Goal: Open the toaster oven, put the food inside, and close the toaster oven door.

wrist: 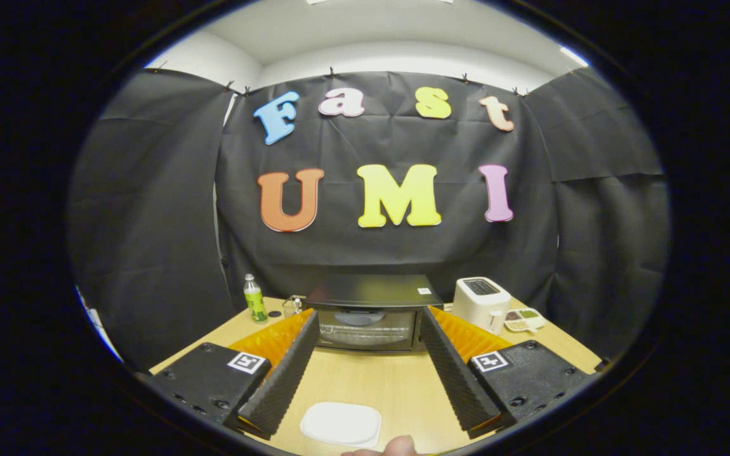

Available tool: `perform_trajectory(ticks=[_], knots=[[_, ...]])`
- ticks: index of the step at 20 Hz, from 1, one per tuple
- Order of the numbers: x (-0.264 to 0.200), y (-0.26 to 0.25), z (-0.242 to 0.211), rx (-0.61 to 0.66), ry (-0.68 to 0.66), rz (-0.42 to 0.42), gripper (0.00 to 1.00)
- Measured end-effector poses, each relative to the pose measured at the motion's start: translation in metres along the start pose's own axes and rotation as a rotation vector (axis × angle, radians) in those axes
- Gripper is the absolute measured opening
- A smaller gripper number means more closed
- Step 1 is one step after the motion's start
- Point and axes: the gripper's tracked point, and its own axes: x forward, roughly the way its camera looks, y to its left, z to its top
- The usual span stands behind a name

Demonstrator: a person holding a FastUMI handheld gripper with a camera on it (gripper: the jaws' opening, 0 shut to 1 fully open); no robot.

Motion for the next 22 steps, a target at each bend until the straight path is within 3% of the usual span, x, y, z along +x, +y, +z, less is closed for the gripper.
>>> perform_trajectory(ticks=[5,11,19,22], knots=[[-0.073,0.012,0.016,-0.013,-0.052,0.031,1.0],[-0.122,0.017,0.013,-0.013,-0.051,0.02,1.0],[-0.162,0.036,0.019,-0.004,-0.072,0.057,1.0],[-0.162,0.031,0.022,-0.002,-0.079,0.018,1.0]])
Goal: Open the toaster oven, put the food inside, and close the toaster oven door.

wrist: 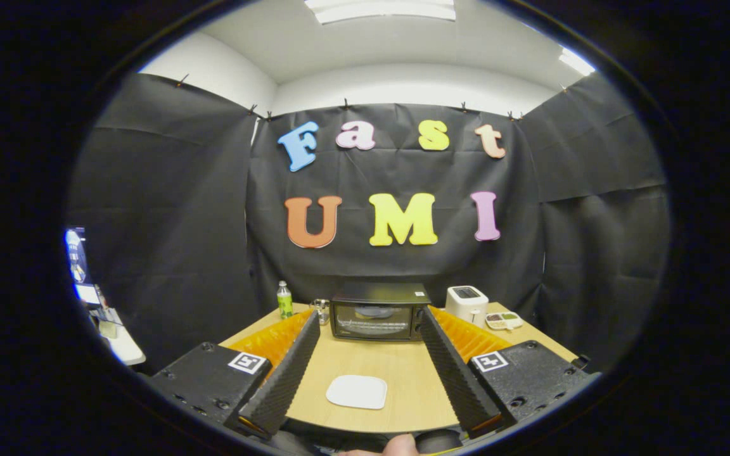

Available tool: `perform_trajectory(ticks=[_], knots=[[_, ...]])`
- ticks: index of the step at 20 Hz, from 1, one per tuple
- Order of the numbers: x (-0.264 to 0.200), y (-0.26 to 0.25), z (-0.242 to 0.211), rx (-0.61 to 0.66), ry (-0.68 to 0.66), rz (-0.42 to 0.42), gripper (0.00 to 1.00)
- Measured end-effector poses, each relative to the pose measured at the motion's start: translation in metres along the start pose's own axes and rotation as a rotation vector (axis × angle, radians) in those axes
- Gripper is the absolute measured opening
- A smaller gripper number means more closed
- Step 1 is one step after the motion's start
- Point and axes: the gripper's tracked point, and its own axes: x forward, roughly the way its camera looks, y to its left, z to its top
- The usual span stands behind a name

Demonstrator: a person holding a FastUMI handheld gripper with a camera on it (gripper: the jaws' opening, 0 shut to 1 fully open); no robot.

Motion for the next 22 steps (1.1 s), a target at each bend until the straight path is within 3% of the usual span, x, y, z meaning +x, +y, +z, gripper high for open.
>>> perform_trajectory(ticks=[3,22], knots=[[0.002,0.001,-0.006,-0.008,0.022,-0.031,1.0],[0.027,-0.001,-0.023,0.035,0.078,-0.028,1.0]])
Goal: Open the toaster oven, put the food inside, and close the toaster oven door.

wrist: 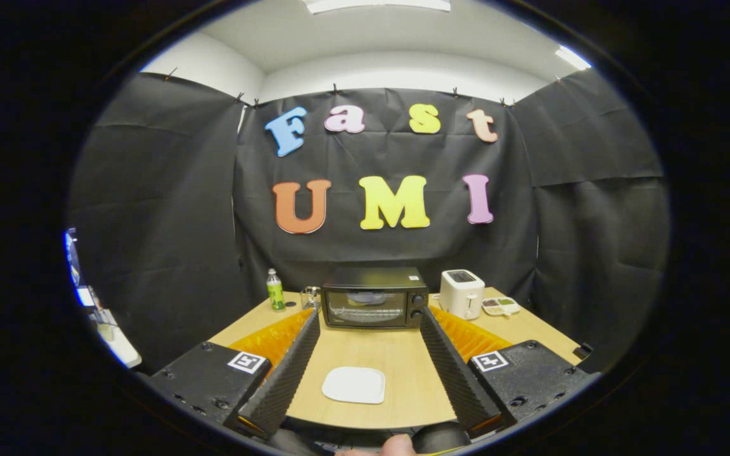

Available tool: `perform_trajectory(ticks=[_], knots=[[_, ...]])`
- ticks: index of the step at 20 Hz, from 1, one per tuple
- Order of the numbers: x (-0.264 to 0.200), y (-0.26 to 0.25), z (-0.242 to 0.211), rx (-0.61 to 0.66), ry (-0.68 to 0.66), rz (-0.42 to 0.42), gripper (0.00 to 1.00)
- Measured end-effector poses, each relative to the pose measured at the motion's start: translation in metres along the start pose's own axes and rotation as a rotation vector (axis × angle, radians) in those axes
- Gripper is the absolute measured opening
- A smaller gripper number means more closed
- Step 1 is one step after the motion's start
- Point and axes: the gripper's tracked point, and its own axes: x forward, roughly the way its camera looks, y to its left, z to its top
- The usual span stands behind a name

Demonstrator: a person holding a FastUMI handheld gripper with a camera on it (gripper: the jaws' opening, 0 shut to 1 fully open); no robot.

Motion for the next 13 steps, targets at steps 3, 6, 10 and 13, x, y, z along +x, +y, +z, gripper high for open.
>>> perform_trajectory(ticks=[3,6,10,13], knots=[[-0.001,-0.003,0.003,-0.005,-0.015,-0.01,1.0],[0.0,0.003,0.005,-0.007,-0.028,-0.002,1.0],[0.003,0.014,-0.002,-0.025,-0.01,0.023,1.0],[0.004,0.016,-0.002,-0.041,-0.019,0.022,1.0]])
